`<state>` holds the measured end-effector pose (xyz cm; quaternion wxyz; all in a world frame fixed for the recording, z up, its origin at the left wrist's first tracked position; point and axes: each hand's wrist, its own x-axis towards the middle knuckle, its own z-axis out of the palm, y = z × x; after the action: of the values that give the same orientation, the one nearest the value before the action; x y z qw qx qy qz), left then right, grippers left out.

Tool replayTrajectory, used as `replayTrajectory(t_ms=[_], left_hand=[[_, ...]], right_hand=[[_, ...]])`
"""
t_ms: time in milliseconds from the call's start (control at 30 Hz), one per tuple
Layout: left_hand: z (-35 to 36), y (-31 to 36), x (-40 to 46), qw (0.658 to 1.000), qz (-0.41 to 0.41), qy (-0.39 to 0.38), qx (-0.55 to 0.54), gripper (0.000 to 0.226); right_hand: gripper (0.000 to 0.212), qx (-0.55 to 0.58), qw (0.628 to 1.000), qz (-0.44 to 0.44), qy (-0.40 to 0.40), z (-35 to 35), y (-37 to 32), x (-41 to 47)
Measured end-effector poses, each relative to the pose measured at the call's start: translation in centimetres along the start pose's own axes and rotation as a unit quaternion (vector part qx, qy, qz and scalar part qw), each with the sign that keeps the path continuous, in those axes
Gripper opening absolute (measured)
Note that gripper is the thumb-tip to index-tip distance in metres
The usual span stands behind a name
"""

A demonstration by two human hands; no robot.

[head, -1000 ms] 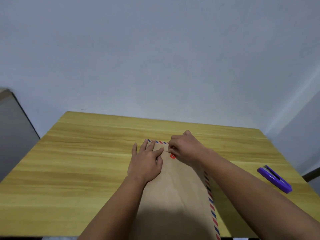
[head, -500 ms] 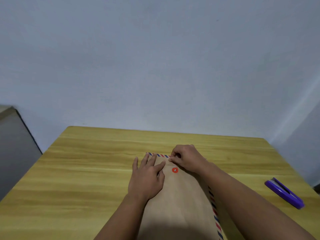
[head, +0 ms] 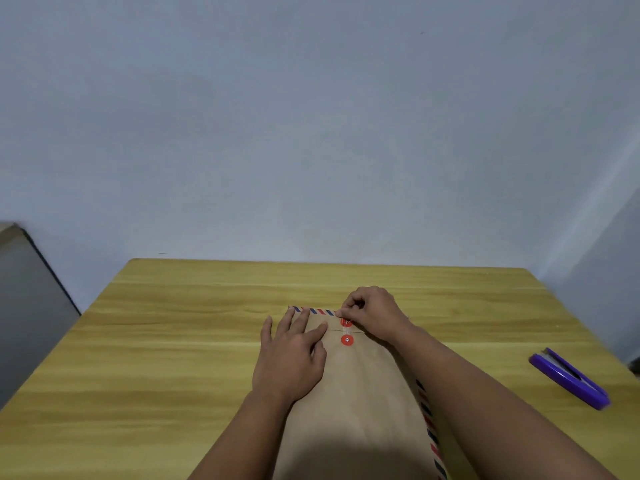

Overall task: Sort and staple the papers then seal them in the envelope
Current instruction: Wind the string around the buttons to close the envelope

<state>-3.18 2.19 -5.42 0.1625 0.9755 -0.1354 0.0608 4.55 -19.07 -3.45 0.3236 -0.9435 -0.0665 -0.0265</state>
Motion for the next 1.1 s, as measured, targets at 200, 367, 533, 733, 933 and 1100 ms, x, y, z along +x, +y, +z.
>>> replayTrajectory(t_ms=[200, 367, 533, 733, 933, 1100], left_hand=[[0.0, 0.0, -0.1, 1.000, -0.001, 0.002, 0.005, 0.052], [0.1, 0.2, -0.2, 1.000, 0.000, 0.008, 0.004, 0.052], [0.1, 0.2, -0.2, 1.000, 0.002, 0.008, 0.000, 0.051], [0.1, 0.2, -0.2, 1.000, 0.001, 0.001, 0.014, 0.052], [0.5, 0.0, 0.0, 0.999, 0.007, 0.003, 0.033, 0.057], [0.1, 0.3, -0.2, 0.998, 0.005, -0.022, 0.053, 0.074]], right_hand=[[0.036, -0.082, 0.994, 0.048, 0.054, -0.8, 0.0, -1.1], [0.045, -0.064, 0.992, 0.091, 0.066, -3.0, 1.7, -3.1], [0.031, 0.063, 0.986, 0.146, 0.047, -5.4, 3.9, -4.9], [0.048, 0.141, 0.972, 0.187, 0.013, -6.0, 4.6, -6.3], [0.041, 0.176, 0.958, 0.227, -0.009, -6.6, 3.2, -8.0], [0.013, 0.185, 0.950, 0.242, -0.069, -7.0, 1.5, -11.1]])
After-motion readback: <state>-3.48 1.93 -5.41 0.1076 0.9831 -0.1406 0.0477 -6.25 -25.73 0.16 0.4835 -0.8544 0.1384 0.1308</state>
